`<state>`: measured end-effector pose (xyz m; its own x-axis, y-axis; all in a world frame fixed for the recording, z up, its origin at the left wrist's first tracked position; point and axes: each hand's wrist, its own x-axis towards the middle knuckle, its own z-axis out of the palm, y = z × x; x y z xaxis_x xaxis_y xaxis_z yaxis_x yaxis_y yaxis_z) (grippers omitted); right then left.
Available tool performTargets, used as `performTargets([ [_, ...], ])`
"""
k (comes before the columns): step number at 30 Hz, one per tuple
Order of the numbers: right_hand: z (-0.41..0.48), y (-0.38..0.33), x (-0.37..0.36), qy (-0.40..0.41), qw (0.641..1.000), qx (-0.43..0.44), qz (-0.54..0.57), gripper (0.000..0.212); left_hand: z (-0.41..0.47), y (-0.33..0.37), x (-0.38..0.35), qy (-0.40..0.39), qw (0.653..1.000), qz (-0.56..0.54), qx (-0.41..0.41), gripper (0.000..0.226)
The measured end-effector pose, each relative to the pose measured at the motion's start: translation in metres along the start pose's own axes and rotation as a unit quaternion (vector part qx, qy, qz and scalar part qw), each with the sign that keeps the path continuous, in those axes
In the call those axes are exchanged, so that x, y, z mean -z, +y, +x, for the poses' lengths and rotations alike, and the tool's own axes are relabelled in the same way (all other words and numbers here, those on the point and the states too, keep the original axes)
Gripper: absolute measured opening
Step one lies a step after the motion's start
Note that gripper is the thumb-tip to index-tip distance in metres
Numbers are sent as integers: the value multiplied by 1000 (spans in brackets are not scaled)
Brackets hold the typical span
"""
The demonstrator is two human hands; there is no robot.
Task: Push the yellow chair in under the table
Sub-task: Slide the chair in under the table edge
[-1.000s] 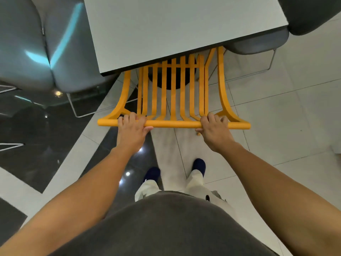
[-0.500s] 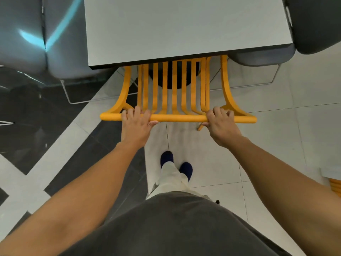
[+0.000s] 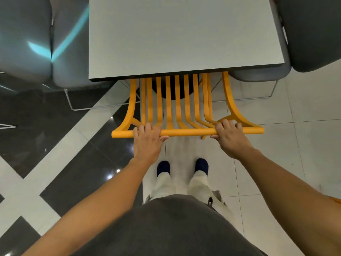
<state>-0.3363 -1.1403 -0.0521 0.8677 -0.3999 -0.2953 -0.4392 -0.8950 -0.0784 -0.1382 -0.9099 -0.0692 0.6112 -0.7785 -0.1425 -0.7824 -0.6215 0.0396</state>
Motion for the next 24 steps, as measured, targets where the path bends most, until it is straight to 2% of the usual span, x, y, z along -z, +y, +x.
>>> performTargets([
  [4, -4, 49, 4, 1, 1000, 12, -17, 41, 3, 52, 1, -12, 999, 0, 35, 56],
  [9, -5, 80, 3, 0, 999, 12, -37, 34, 0, 92, -1, -17, 998, -11, 65, 51],
  [13, -4, 79, -5, 14, 1000, 5, -23, 27, 2, 86, 1, 8, 998, -34, 53, 50],
  [20, 0, 25, -9, 25, 999, 12, 46, 30, -1, 26, 7, -3, 999, -9, 39, 57],
  [24, -7, 40, -10, 41, 997, 23, 65, 29, -5, 41, 4, -15, 999, 2, 43, 54],
])
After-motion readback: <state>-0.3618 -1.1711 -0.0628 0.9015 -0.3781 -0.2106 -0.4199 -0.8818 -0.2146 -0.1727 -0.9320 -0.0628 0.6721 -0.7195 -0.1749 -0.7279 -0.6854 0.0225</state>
